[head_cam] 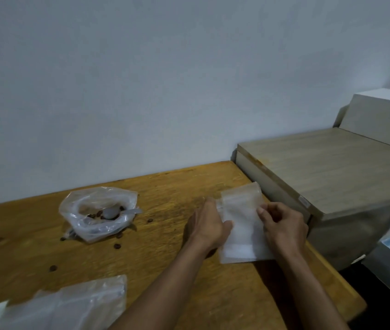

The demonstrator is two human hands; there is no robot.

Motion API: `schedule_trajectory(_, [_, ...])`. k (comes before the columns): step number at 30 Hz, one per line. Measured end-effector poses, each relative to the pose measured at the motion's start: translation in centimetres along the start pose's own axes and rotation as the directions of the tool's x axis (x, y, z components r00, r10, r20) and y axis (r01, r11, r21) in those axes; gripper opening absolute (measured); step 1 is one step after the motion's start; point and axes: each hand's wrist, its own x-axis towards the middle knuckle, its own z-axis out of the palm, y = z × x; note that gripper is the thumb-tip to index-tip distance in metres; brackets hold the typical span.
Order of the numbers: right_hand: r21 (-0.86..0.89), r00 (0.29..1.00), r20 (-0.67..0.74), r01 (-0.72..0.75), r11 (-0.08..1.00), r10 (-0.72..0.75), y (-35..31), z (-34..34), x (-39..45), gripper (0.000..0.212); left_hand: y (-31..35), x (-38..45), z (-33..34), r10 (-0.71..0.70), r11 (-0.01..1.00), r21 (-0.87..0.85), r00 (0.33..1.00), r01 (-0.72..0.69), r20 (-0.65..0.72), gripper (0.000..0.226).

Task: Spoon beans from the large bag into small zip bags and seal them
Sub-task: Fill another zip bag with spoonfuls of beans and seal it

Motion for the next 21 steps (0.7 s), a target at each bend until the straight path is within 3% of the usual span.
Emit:
schedule_trajectory(4, [0.026, 0.998, -0.059, 0.005, 1.0, -0.003, -0.9, -0.6, -0.6, 0.02, 0.5, -1.0, -0.7, -0.002, 0.992, -0.124, 1.0, 0.004, 0.011, 0.062])
schedule_trajectory(8, [0.357, 0.986, 0.165, -0.064, 0.932, 0.005, -3.4, -1.8, -1.8, 0.006, 1.2, -2.4, -3.6, -0.04, 0.849, -0.526, 0.999, 0.05, 0.032, 0.068])
schedule_trajectory(11, [0.477, 0.93, 0.362, -0.122, 0.87, -0.068, -5.4, -1.1, -3.1, 0.013, 0.7, -3.6, -7.9, 0.014, 0.73, -0.683, 1.0, -0.011, -0.001, 0.037])
schedule_trajectory(14, [0.587, 0.87, 0.454, -0.128, 0.8, -0.194, -7.6, 0.7, -4.5, 0.04, -1.7, -4.6, -12.9, 0.221, 0.775, -0.588, 0.971, -0.232, -0.092, 0.02])
schedule_trajectory(16, [0.6, 0.834, 0.473, -0.067, 0.797, -0.286, -9.2, 1.9, -5.2, 0.049, -3.8, -5.4, -16.3, 0.318, 0.844, -0.439, 0.947, -0.309, -0.054, 0.019])
schedule_trajectory(19, [0.487, 0.702, 0.579, 0.111, 0.866, -0.416, -11.4, 4.0, -6.8, 0.025, -6.6, -6.7, -20.5, 0.346, 0.902, -0.285, 0.938, -0.326, 0.023, 0.022])
schedule_trajectory(21, [0.492, 0.698, 0.561, 0.151, 0.857, -0.445, -12.8, 5.9, -8.0, 0.008, -7.9, -7.4, -22.3, 0.346, 0.926, -0.11, 0.928, -0.361, -0.136, 0.04])
